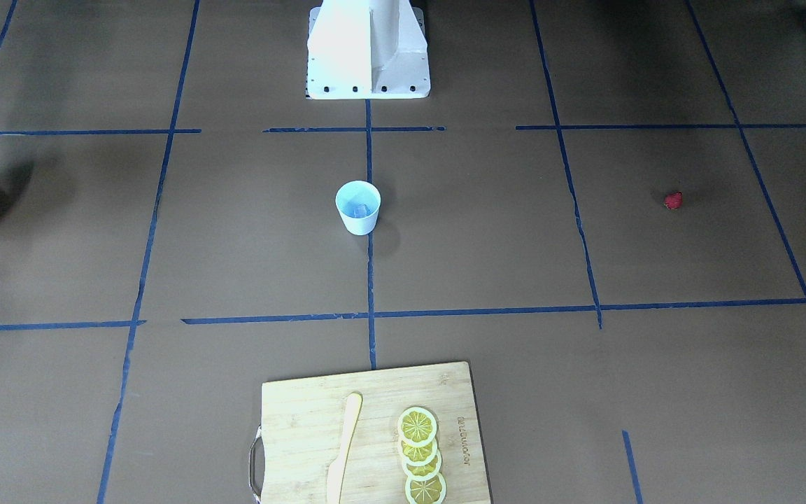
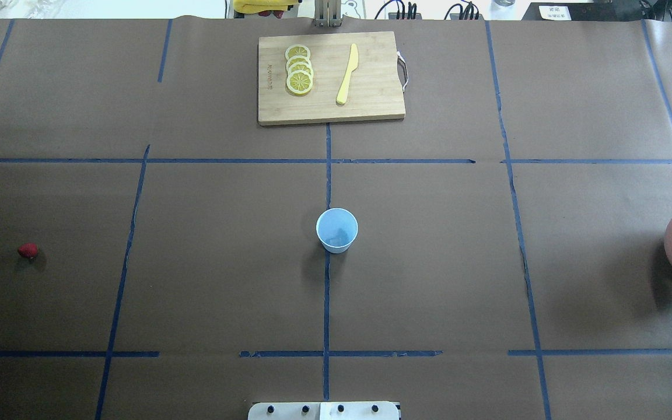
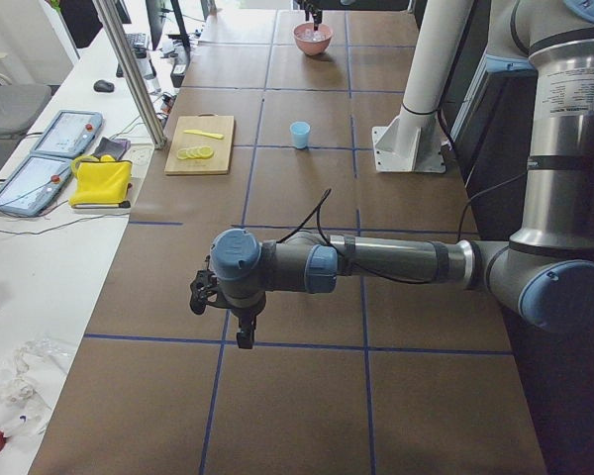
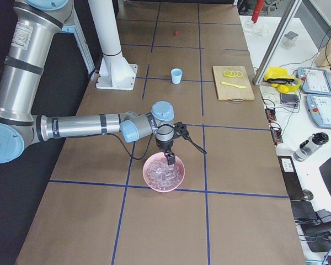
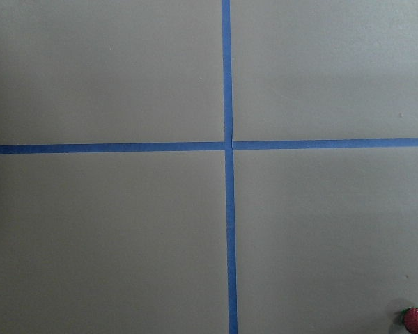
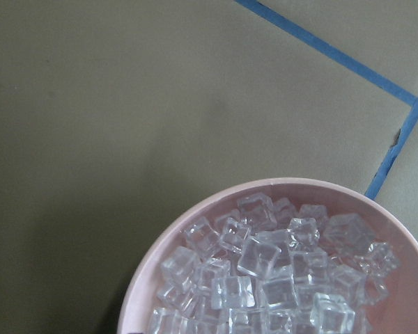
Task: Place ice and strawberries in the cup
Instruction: 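Grasp another ice cube from the pink bowl with the right gripper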
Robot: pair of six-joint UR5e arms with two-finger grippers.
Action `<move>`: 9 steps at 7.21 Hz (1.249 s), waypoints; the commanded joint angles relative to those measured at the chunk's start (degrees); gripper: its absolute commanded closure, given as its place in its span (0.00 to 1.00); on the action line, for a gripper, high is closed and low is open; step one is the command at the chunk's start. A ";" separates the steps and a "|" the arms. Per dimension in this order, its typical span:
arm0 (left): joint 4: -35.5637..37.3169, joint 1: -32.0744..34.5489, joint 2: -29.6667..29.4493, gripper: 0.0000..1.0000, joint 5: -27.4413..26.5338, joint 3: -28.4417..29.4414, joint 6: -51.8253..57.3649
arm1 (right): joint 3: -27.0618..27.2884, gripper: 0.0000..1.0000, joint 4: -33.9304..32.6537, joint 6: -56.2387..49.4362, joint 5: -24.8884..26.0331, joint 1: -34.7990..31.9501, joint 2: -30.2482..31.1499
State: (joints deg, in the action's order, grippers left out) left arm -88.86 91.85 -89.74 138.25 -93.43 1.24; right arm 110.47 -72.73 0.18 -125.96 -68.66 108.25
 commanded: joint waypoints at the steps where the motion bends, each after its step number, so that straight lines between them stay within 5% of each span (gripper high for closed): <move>1: 0.00 0.00 0.00 0.00 0.00 0.00 -0.10 | -1.48 0.24 -0.30 -0.44 0.01 0.02 0.21; 9: 0.00 0.00 0.00 0.00 0.09 -0.26 -0.10 | -4.82 0.51 -0.57 -6.16 0.72 1.42 0.65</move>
State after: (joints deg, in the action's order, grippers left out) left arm -88.86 91.85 -89.74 138.32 -93.69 1.14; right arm 106.14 -73.30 -5.90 -125.25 -67.72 108.76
